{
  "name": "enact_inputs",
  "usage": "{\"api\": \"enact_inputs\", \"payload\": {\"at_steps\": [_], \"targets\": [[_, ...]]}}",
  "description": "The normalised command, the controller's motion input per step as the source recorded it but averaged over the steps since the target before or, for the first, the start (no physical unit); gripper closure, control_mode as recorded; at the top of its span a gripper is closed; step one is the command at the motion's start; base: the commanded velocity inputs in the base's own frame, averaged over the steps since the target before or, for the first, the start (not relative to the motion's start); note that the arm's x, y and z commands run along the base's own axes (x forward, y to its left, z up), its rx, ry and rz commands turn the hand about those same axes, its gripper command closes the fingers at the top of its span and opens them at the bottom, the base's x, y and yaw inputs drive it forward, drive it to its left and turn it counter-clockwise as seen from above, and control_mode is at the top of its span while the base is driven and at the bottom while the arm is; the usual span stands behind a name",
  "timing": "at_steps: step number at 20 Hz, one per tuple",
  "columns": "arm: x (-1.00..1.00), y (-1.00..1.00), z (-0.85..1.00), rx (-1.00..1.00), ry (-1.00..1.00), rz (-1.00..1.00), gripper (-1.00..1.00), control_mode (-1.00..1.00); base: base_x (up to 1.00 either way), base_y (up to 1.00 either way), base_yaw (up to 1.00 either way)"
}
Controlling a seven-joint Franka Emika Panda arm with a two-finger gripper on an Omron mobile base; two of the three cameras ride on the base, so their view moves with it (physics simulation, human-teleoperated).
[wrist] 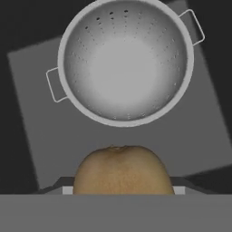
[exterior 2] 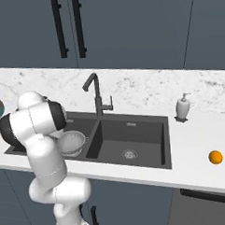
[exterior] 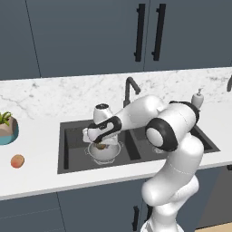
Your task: Put the colander in the sink, put the kiwi, peach, orange in the colander, and turn on the sink faucet and pour water over the colander.
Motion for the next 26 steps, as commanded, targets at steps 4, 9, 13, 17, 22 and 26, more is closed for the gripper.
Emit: {"api": "enact_inputs", "payload": {"at_steps": [4, 9, 13, 17, 22, 26], "targets": [[0.52, -0.12, -0.29, -0.04, 0.0, 0.29, 1.0, -1.0, 0.0, 0.0, 0.0], [0.48, 0.05, -0.52, -0.01, 0.04, 0.29, 1.0, -1.0, 0.0, 0.0, 0.0], [0.41, 0.09, -0.44, 0.0, 0.0, 0.22, 1.0, -1.0, 0.0, 0.0, 0.0], [0.46, -0.08, -0.32, -0.02, 0.0, 0.08, 1.0, -1.0, 0.0, 0.0, 0.0], [0.42, 0.0, -0.28, 0.0, 0.01, 0.01, 1.0, -1.0, 0.0, 0.0, 0.0], [0.01, 0.0, -0.21, 0.0, 0.06, 0.0, 1.0, -1.0, 0.0, 0.0, 0.0]]}}
